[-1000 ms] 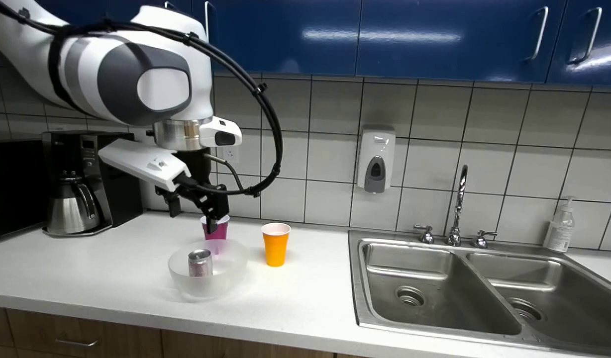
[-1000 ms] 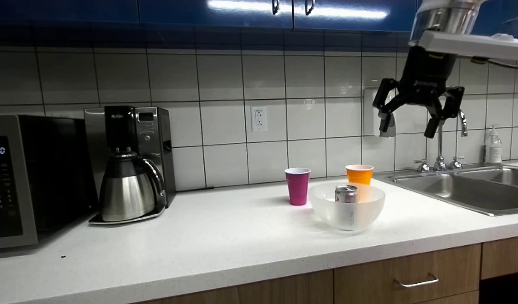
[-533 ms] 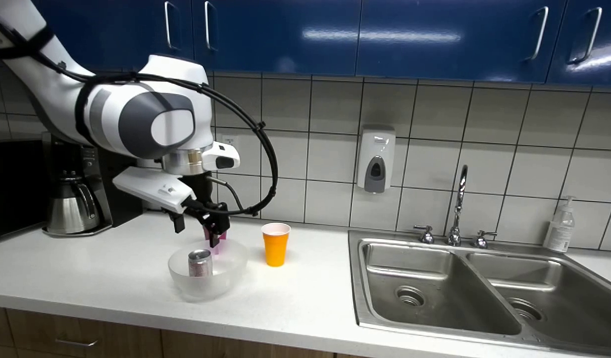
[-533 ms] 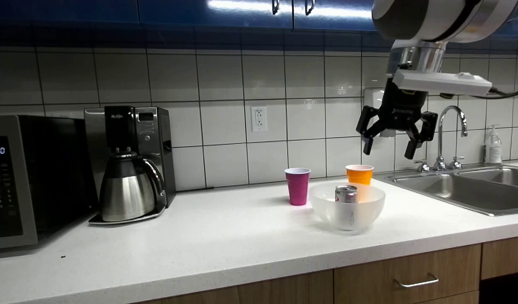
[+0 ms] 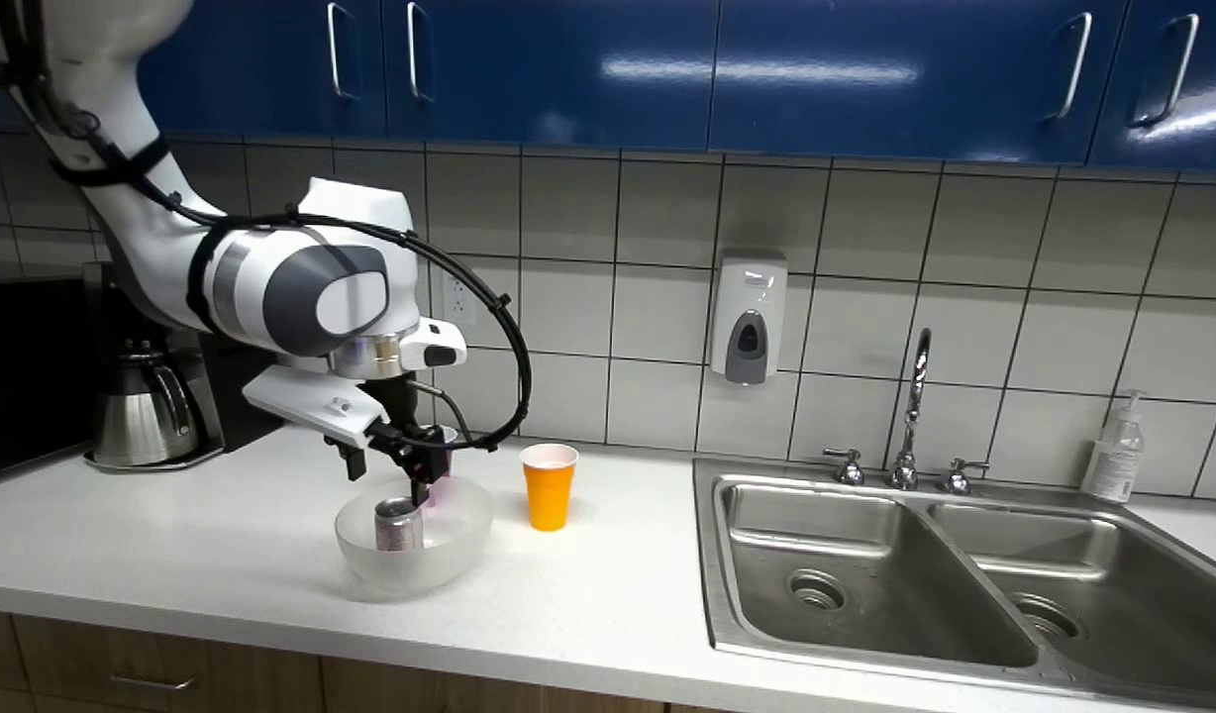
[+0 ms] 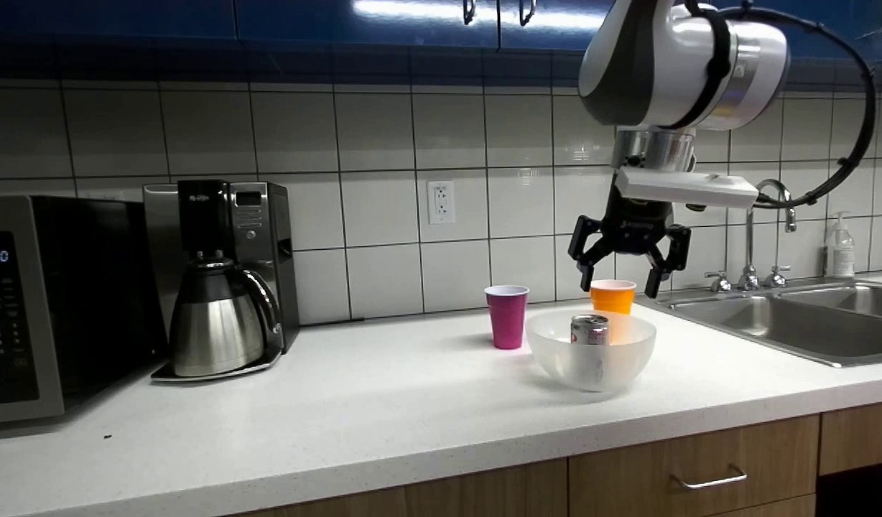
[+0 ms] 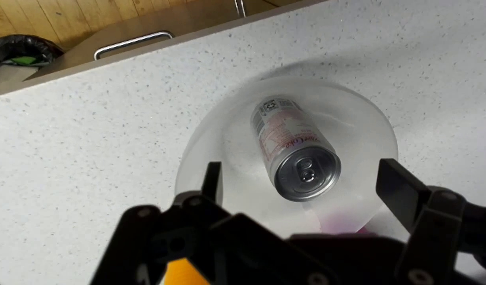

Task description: Move the soda can closer to the sink

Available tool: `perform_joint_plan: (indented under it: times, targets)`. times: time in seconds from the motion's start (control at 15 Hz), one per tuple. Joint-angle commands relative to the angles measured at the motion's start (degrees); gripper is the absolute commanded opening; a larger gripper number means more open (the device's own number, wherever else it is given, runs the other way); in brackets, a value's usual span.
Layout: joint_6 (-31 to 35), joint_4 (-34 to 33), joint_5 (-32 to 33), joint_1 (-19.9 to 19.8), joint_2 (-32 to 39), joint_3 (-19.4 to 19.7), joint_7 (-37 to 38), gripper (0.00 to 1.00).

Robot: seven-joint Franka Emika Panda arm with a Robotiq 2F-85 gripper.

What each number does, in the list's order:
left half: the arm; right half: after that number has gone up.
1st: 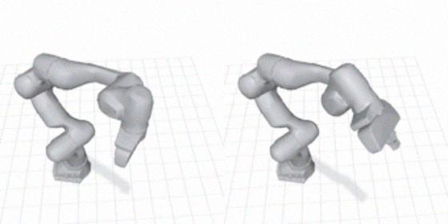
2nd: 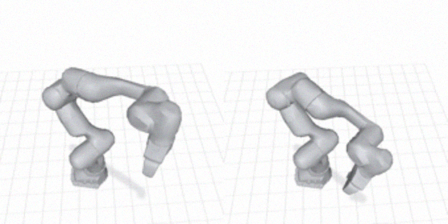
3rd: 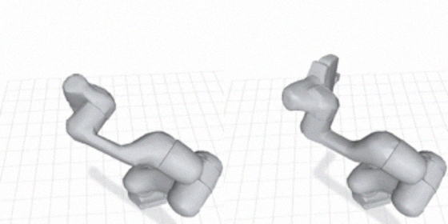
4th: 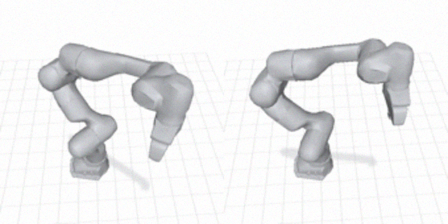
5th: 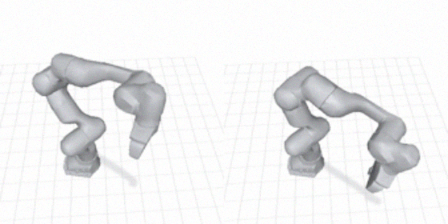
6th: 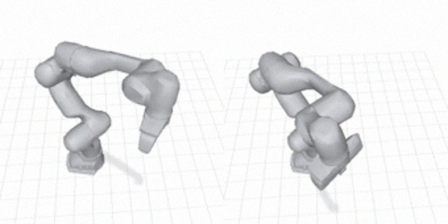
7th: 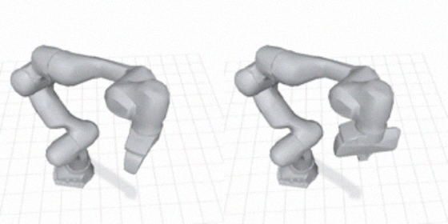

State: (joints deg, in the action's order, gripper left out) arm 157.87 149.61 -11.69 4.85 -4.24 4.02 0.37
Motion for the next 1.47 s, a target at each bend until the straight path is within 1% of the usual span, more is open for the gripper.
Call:
perform_joint_plan:
  times: [0.0, 0.27, 0.6, 1.0, 1.4]
  targets:
    - [1.1, -4.8, -2.5, -0.7, 5.9, -2.0, -1.8, 1.00]
    - [1.5, -8.3, -2.0, -1.5, 10.8, -3.4, -1.6, 1.00]
    - [1.7, -11.0, -0.9, -2.3, 14.9, -4.4, -0.9, 1.00]
    - [1.7, -12.9, -0.2, -2.6, 17.9, -5.0, -0.4, 1.00]
    - [1.5, -13.6, 0.5, -2.7, 19.2, -4.8, 0.0, 1.00]
